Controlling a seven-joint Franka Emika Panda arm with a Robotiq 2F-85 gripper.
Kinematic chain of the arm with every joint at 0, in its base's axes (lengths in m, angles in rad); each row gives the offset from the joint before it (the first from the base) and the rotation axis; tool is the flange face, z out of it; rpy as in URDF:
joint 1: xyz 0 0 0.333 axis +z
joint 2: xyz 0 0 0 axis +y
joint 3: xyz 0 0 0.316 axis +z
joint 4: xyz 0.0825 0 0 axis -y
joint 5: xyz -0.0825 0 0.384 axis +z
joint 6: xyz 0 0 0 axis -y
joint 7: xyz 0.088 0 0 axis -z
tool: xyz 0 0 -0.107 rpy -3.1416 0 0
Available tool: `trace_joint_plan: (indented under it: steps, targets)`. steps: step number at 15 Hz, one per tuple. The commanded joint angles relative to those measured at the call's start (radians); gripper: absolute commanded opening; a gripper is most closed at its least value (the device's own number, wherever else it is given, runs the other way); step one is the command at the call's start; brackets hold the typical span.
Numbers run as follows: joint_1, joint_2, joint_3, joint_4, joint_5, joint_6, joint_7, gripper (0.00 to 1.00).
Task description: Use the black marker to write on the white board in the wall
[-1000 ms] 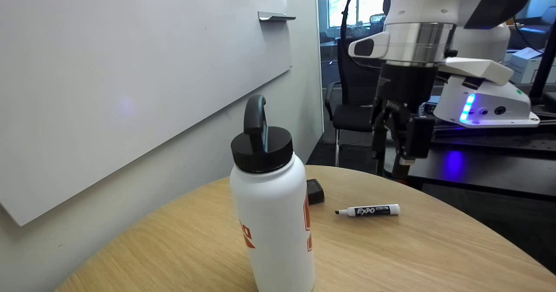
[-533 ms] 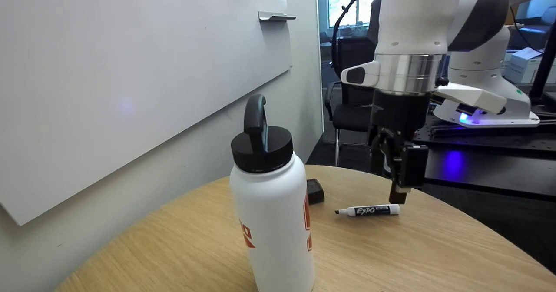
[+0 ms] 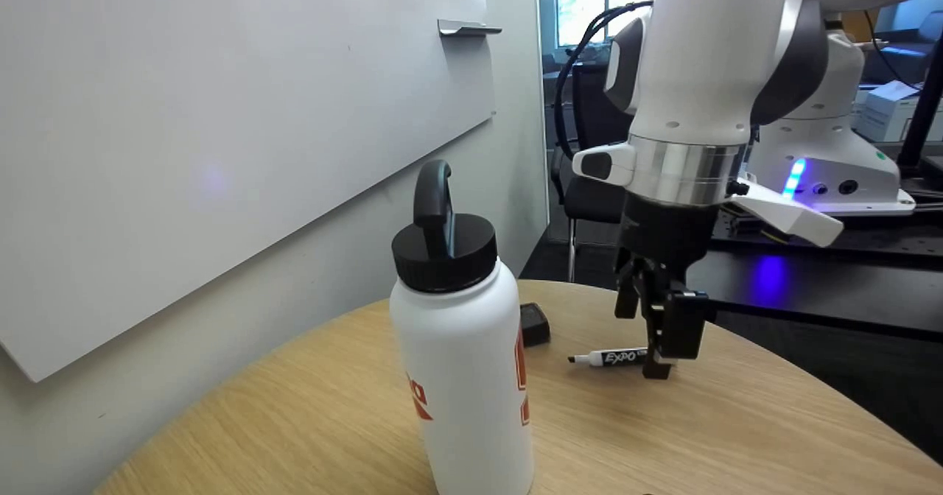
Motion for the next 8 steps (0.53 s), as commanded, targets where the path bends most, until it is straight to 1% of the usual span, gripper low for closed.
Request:
trace_joint_plan:
  steps: [1, 4, 8]
  targets:
    - [0.047, 0.037, -0.052, 0.031, -0.042, -0.019, 0.052, 1.0]
    - [0.054, 0.061, -0.085, 0.037, -0.052, -0.004, 0.035, 1.0]
    - [0.046, 0.088, -0.1, 0.044, -0.053, 0.011, 0.015, 1.0]
